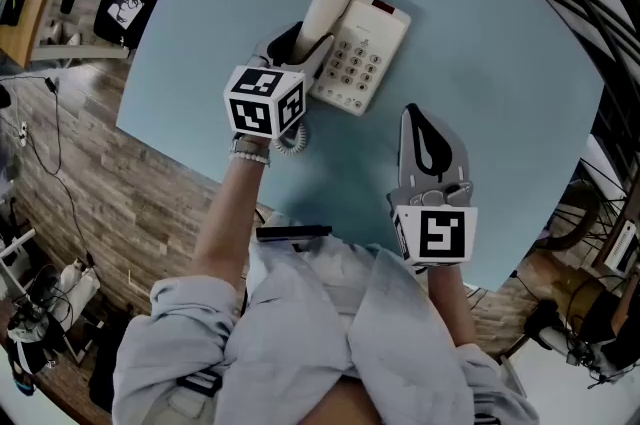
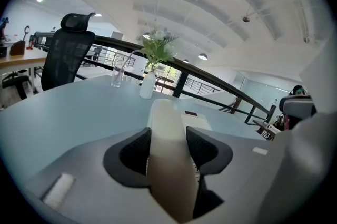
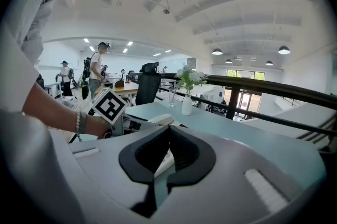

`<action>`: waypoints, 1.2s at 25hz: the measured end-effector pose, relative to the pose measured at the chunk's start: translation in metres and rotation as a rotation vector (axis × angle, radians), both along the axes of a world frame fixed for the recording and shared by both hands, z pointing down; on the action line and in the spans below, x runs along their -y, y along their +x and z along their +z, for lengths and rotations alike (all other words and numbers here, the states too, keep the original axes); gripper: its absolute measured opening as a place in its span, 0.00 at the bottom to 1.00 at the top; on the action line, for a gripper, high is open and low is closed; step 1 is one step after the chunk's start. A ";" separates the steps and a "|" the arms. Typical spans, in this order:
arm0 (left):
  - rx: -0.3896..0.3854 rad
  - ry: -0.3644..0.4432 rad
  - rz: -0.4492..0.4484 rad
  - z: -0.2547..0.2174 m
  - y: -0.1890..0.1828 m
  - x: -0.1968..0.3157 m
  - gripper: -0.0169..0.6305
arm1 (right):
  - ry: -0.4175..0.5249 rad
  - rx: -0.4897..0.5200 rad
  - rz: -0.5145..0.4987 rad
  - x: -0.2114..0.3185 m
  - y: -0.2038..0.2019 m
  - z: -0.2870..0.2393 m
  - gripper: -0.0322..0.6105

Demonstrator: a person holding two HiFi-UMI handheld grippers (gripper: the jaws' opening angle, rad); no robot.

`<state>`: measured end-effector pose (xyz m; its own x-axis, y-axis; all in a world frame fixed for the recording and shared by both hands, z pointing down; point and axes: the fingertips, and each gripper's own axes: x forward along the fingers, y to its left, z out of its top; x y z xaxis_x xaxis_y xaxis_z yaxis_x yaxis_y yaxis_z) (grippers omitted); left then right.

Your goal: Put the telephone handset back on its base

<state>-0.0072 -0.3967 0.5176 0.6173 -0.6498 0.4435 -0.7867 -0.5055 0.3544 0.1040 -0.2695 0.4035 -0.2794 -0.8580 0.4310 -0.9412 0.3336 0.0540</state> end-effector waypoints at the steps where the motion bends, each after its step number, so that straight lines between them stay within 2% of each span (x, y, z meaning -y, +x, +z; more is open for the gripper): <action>1: 0.006 0.006 -0.001 0.001 0.001 -0.001 0.35 | 0.001 0.000 0.001 0.000 0.000 0.000 0.06; 14: 0.081 0.065 0.017 0.003 0.007 -0.004 0.35 | 0.002 0.001 0.002 -0.007 0.000 0.000 0.06; 17: 0.071 0.053 0.033 0.003 0.008 -0.007 0.35 | 0.003 0.000 0.000 -0.009 -0.001 -0.001 0.06; 22: 0.034 0.035 0.011 -0.002 -0.002 -0.012 0.35 | 0.008 0.001 -0.007 -0.013 -0.005 -0.005 0.06; 30: 0.025 0.062 -0.031 -0.020 -0.022 -0.026 0.35 | 0.033 0.000 -0.023 -0.022 -0.009 -0.012 0.06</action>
